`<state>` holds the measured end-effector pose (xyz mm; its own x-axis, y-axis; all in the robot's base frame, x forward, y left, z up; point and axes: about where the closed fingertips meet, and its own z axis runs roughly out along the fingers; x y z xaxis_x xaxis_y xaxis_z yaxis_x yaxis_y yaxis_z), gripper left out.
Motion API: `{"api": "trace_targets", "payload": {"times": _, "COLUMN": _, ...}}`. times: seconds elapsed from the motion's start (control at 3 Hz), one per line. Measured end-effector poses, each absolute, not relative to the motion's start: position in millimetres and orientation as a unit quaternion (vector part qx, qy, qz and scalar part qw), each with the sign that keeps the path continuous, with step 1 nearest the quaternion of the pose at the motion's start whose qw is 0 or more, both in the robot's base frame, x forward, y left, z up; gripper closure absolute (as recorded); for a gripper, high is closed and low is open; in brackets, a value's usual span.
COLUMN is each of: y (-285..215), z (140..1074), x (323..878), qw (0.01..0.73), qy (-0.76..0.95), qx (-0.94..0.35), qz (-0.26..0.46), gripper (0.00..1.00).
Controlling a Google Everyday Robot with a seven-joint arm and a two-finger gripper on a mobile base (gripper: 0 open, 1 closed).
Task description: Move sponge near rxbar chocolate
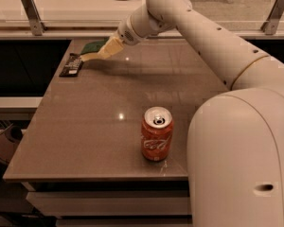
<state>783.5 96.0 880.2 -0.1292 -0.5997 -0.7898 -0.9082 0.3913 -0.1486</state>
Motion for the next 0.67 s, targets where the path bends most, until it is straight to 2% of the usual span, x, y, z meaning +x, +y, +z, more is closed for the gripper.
{"api": "trace_targets", "payload": {"times": 0.67, "y": 101.4, "z": 874.9, "x": 782.8, "qw": 0.404, "qy": 0.727, "qx": -0.521, "qz": 0.192, "gripper": 0.36}}
